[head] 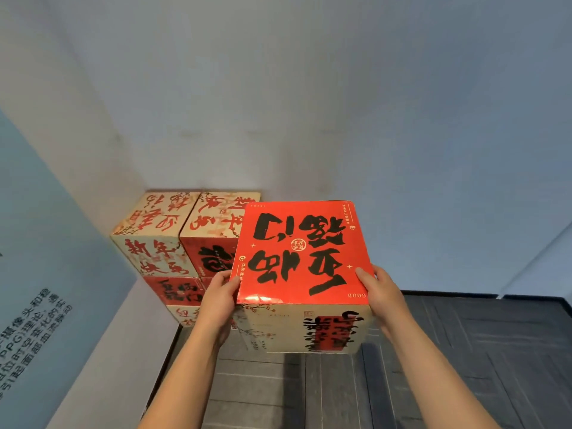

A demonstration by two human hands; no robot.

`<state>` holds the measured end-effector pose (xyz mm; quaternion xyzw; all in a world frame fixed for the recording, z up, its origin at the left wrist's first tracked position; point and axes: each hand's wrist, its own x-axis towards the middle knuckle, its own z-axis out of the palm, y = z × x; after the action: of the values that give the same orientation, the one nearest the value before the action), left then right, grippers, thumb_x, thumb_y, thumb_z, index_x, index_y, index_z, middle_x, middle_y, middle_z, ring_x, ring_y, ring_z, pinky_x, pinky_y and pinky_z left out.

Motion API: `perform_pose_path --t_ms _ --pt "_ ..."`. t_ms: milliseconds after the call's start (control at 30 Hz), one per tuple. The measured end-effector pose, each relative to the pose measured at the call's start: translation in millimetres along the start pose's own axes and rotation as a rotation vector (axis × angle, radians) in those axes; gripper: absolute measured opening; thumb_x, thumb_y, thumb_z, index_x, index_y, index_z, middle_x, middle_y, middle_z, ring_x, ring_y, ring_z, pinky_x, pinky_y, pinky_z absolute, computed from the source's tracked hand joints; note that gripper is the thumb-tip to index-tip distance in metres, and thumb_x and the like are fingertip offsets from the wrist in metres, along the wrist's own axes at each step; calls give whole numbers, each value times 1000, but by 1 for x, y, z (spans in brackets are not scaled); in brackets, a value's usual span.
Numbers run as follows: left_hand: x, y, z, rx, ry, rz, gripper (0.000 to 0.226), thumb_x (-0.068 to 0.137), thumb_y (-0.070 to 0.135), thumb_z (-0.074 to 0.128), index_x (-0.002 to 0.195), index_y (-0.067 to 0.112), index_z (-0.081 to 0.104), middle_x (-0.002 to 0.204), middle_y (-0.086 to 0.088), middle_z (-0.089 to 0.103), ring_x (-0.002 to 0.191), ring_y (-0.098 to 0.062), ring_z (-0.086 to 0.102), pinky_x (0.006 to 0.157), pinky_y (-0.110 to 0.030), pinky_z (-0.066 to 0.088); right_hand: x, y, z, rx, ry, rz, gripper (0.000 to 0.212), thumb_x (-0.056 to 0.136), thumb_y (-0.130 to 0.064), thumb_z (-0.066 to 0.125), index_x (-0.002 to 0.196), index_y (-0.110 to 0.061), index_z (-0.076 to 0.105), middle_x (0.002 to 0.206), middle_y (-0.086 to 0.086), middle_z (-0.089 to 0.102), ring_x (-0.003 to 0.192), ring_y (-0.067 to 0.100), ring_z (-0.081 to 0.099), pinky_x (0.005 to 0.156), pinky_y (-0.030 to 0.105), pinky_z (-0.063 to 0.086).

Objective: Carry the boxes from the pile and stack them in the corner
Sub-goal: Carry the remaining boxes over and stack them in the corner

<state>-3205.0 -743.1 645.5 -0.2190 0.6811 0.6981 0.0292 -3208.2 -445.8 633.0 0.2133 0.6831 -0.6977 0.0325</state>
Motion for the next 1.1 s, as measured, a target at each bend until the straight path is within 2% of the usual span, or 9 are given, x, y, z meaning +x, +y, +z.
perform_pose_path --t_ms 233,333,433,500,633,733,833,1000,1100 --pt "91 21 42 -42 -37 -29 18 103 19 56 117 11 64 108 -14 75 94 -29 72 68 -39 52 85 -35 5 -129 -3 -8 21 109 -30 53 129 -25 57 110 -2 75 93 19 74 74 34 56" --pt "138 23 61 -12 -92 -55 16 103 19 55 116 15 64 108 -10 76 98 -28 73 77 -43 56 126 -38 10 -164 48 26 28 110 -27 51 135 -19 61 112 2 77 94 21 75 77 36 57" --pt "189 27 72 89 -147 -37 15 101 22 57 114 23 65 112 -4 75 102 -22 71 93 -51 56 164 -42 21 -158 111 44 30 110 -24 52 139 -16 57 111 1 74 90 19 74 70 33 55" --pt "223 33 77 140 -163 -31 22 100 21 57 122 25 59 107 0 72 100 -21 70 94 -56 55 187 -44 31 -145 124 50 25 110 -25 52 135 -23 52 109 -1 73 87 18 74 67 32 55" --pt "280 48 83 205 -205 -24 31 100 11 54 126 27 54 94 -3 70 88 -30 67 89 -59 54 233 -43 55 -127 134 47 30 111 -24 51 139 -32 53 114 -3 75 94 19 77 80 39 61" --pt "318 48 84 275 -192 -2 33 100 12 54 132 21 57 106 -7 74 94 -34 72 90 -57 56 268 -35 72 -83 136 65 31 110 -22 51 140 -32 55 118 -4 75 98 19 77 88 43 61" --pt "348 41 86 393 -144 75 32 100 12 54 128 24 64 110 0 72 97 -22 71 89 -49 58 301 -26 87 -37 108 95 28 111 -21 51 135 -34 56 117 -4 76 97 19 78 87 44 61" --pt "391 20 93 611 -52 159 40 101 14 55 140 19 59 117 -5 66 96 -25 67 83 -41 56 356 -5 105 -20 60 114 22 111 -20 51 121 -39 57 112 -4 76 95 19 77 81 39 62" --pt "407 7 93 635 -25 118 43 99 14 59 142 15 55 115 -1 68 98 -26 68 89 -46 56 379 10 112 -38 23 122 21 111 -23 50 119 -41 57 108 -7 78 89 14 79 75 36 62"
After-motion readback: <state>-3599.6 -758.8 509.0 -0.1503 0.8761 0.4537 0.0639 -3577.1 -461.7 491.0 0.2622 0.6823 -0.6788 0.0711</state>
